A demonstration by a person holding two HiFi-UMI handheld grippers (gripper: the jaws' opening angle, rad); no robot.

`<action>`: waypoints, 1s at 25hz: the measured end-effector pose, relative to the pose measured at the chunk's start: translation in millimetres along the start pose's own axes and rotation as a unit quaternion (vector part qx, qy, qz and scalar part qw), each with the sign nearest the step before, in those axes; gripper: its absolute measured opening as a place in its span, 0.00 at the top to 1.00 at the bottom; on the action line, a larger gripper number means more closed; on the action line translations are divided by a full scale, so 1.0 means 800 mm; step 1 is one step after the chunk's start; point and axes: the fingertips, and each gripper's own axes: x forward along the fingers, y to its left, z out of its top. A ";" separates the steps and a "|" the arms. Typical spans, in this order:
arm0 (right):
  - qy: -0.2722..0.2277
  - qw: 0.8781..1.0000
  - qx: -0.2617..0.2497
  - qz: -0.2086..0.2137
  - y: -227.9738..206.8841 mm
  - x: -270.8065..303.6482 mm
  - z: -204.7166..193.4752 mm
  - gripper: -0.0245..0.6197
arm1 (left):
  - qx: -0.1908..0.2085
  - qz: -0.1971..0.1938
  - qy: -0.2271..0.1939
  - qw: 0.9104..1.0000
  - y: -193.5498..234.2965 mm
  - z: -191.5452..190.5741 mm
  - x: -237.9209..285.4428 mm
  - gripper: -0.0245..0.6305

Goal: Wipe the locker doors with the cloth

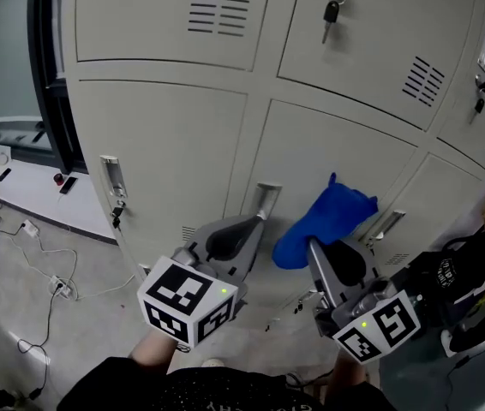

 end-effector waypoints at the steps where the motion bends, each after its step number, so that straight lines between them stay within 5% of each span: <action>1: -0.008 1.000 -0.004 0.012 0.002 0.005 0.010 0.87 | -0.001 -0.004 -0.006 1.000 0.001 0.005 0.000 0.95; 6: -0.050 0.997 -0.027 0.059 0.006 0.039 0.071 0.87 | 0.032 0.004 -0.021 0.999 0.009 0.022 -0.006 0.95; 11: -0.028 0.992 -0.087 0.092 0.021 0.082 0.094 0.87 | 0.036 0.015 -0.039 0.998 0.023 0.031 -0.014 0.95; 17: 0.033 0.995 -0.083 0.042 -0.001 0.137 0.079 0.87 | 0.041 0.024 -0.037 0.998 0.031 0.030 -0.013 0.95; 25: 0.044 0.998 -0.032 0.021 -0.013 0.166 0.078 0.87 | 0.034 0.030 -0.032 0.998 0.045 0.025 -0.010 0.95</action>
